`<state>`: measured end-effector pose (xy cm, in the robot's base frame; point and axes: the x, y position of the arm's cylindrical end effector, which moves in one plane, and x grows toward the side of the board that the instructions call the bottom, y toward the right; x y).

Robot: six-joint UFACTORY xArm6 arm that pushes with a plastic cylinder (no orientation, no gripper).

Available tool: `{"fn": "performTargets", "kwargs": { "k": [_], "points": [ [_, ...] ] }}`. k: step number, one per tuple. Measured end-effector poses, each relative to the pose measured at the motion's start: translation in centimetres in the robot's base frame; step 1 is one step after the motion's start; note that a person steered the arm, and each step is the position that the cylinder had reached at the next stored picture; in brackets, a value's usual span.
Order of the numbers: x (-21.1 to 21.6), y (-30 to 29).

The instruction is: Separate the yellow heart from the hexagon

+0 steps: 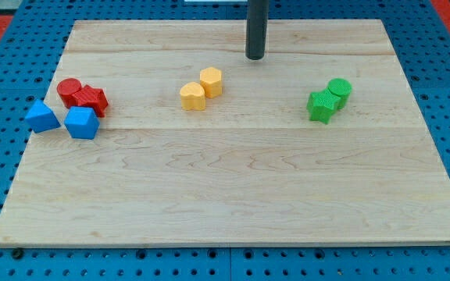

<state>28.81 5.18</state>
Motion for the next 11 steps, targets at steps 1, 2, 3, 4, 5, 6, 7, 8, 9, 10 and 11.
{"fn": "performTargets", "kwargs": {
  "k": [1, 2, 3, 4, 5, 6, 7, 8, 9, 10, 11],
  "points": [
    [3.1, -4.5],
    [3.2, -5.3],
    [3.3, -8.6],
    [4.1, -12.3],
    [8.2, -12.6],
    [10.8, -11.4],
    [9.6, -11.8],
    [12.3, -7.9],
    [14.5, -6.2],
    [13.2, -5.0],
    [14.9, -2.4]
  ]
}}
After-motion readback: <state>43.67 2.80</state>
